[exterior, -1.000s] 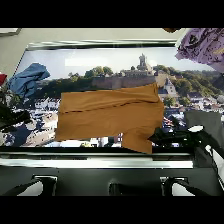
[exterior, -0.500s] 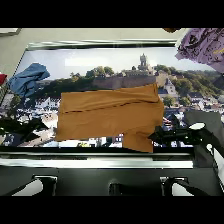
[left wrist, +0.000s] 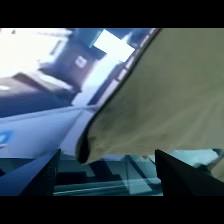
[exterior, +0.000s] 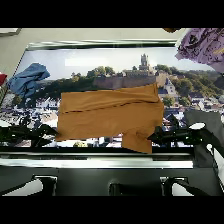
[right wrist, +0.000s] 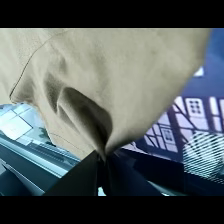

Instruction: Fold the clothes and pants, and hang the long-sleeved shirts on hangers.

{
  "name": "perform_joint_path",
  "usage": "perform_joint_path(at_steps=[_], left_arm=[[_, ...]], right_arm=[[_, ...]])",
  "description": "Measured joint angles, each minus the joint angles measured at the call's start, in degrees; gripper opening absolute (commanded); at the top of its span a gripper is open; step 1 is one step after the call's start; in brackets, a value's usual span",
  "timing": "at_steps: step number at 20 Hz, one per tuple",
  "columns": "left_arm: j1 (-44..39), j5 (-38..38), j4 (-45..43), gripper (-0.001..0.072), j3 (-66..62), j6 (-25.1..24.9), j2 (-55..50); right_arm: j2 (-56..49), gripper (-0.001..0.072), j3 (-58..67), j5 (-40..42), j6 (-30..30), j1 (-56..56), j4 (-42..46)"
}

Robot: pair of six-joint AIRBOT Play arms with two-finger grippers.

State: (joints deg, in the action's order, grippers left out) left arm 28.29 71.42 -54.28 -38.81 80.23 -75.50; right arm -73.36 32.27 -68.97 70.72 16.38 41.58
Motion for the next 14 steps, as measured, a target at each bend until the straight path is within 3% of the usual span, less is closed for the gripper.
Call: perform_joint_path(at_steps=[6, 7, 14], left_arm=[[-0.6, -1.7, 2.1, 0.007, 0.3, -0.6, -2.8], [-1.0, -2.3, 2.3, 0.002, 0.3, -0.7, -3.2], [-2.7, -0.5, 1.9, 0.0015, -0.7, 0.6, -0.1]], right_arm=[[0.0, 0.0032, 0.0, -0.3, 0.0, 0.0, 0.0], [0.0, 0.0032, 0.0, -0.5, 0.0, 0.0, 0.0], [6.0, 0.0031, 0.0, -0.8, 1.1, 0.0, 2.3]])
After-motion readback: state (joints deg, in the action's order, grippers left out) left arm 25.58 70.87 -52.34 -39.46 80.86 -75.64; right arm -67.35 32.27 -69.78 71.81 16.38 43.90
